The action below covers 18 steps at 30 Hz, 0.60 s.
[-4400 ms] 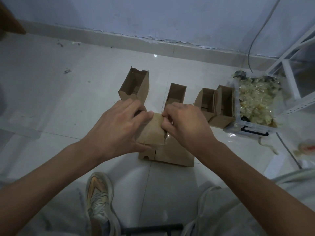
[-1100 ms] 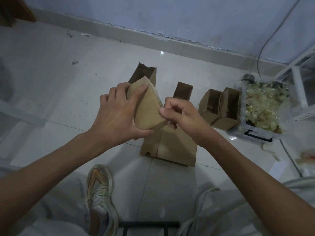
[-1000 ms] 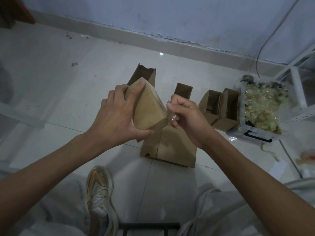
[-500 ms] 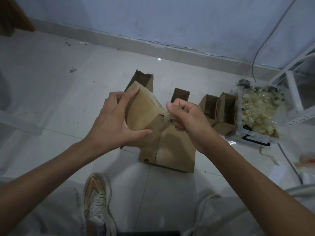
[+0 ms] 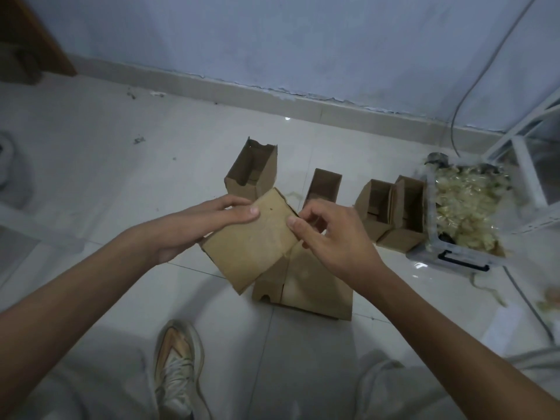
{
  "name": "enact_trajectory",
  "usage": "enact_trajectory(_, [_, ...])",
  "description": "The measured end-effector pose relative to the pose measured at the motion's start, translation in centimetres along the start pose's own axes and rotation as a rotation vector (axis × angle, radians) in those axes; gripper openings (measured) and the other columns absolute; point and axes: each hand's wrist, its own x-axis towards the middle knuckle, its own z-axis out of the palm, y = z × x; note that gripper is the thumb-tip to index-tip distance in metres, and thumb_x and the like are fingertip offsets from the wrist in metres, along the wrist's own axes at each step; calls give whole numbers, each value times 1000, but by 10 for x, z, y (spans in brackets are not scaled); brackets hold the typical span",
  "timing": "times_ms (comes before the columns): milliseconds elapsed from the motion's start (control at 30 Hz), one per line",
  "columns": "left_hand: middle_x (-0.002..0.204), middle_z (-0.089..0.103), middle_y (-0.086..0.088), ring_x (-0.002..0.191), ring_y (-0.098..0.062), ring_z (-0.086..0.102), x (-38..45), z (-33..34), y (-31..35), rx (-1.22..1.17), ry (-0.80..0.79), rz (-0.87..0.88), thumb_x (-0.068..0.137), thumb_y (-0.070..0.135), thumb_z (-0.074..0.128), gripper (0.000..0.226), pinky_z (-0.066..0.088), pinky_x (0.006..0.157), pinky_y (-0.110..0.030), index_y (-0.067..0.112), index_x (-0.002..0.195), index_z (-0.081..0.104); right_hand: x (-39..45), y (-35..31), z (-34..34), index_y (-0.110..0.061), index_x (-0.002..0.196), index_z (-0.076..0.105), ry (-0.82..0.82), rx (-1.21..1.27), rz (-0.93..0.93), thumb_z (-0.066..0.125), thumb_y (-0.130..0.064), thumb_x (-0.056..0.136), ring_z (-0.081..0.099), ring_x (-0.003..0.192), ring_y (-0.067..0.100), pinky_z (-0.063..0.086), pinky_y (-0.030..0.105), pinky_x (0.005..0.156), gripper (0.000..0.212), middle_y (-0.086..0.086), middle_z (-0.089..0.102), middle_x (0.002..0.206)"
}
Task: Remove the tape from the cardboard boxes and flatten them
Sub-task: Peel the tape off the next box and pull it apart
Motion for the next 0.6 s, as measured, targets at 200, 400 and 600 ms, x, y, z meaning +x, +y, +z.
enact_trajectory(200, [150, 47, 23, 133, -4, 47, -15, 19, 26, 346, 367, 319, 67, 91, 63, 91, 42, 101, -33, 48, 146, 43, 1, 12, 4, -20, 81, 70, 176, -34, 81, 49, -43, 108, 68, 64, 19, 59, 50, 60, 40, -3, 66, 68])
enact_trajectory(400, [158, 33, 6, 133, -19, 45, -11, 61, 19, 1162, 361, 378, 67, 95, 54, 111, 41, 110, -42, 43, 156, 13, 3, 1, 1, -20, 78, 73, 116, -61, 159, 54, -37, 107, 69, 64, 21, 62, 49, 65, 38, 1, 67, 66])
enact_trajectory(600, [137, 45, 2, 121, -18, 44, -1, 26, 13, 1053, 423, 493, 75, 65, 76, 93, 35, 102, -40, 48, 155, 31, 0, -14, -17, -11, 95, 72, -77, 301, 256, 56, -26, 108, 74, 66, 27, 63, 40, 65, 25, 10, 74, 76])
